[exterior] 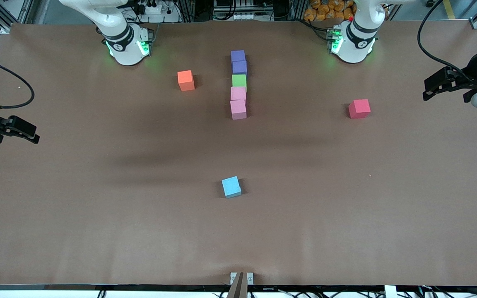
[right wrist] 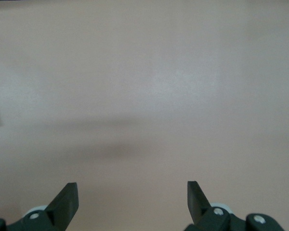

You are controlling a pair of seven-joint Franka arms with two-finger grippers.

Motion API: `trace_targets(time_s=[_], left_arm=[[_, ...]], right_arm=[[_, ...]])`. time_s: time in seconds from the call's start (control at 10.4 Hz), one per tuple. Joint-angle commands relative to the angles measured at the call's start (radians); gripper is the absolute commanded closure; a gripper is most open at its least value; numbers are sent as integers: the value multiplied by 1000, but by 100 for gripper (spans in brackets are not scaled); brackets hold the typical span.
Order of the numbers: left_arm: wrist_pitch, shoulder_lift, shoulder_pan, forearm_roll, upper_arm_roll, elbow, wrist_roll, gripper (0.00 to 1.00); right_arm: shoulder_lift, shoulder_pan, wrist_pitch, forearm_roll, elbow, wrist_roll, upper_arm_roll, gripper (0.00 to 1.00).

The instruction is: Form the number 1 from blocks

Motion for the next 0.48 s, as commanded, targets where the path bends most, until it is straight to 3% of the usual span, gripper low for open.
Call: trace_targets(time_s=[0.0,0.38], left_arm=[[-21,3,4,-12,1,19,-7,0],[-21,5,7,-12,7,19,3,0]], right_arm=[[-5,-14,-16,3,11,-12,9,0],[-6,-12,-13,-9,3,-11,11,0]])
